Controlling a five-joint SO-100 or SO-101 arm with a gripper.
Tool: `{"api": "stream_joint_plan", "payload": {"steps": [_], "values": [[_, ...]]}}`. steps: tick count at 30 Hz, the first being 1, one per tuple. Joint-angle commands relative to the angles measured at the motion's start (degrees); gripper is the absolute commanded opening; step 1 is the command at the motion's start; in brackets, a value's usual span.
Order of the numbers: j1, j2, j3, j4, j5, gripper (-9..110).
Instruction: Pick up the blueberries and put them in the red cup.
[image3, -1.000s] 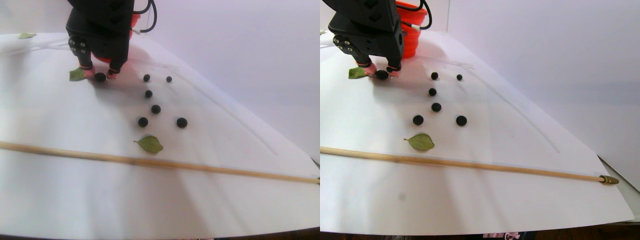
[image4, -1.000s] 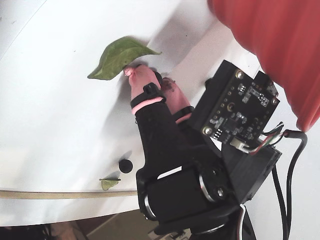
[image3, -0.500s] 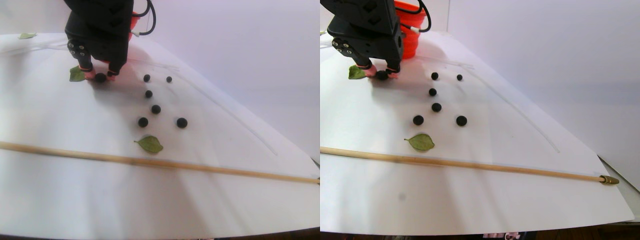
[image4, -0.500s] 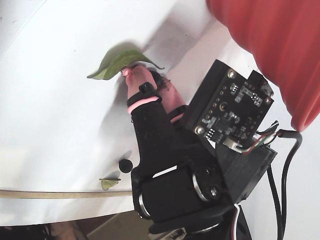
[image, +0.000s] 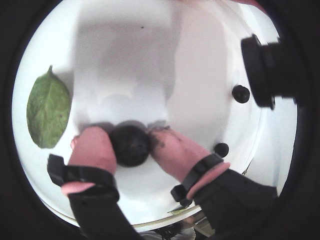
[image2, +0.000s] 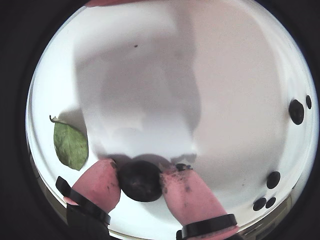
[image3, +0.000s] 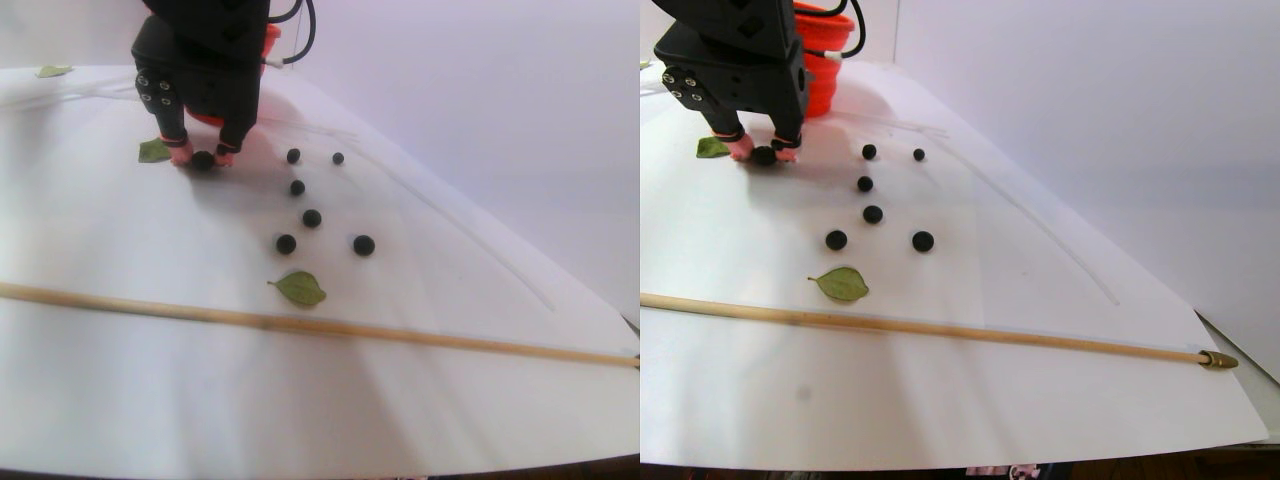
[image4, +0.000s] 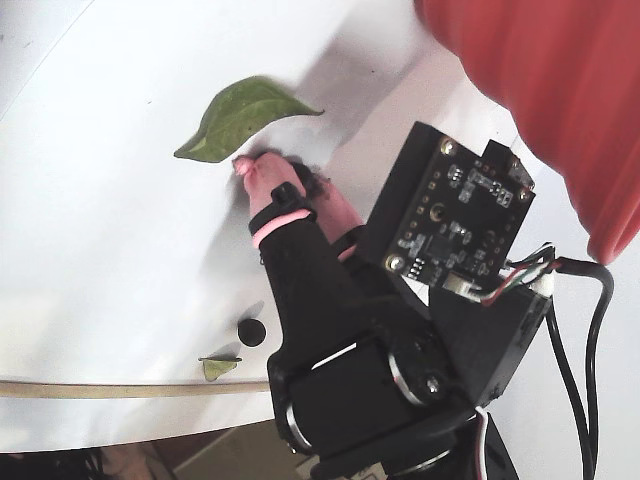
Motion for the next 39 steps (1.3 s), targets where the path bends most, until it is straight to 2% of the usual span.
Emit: {"api": "stream_joint_plan", "payload": {"steps": [1,22,39], "values": [[1.23,5.01,1.41,1.76,0.44,15],[0.18,20.30,8.70,15.03,2.72,14],[-0.79,39.20,10.81,34.72,5.89,14]]}}
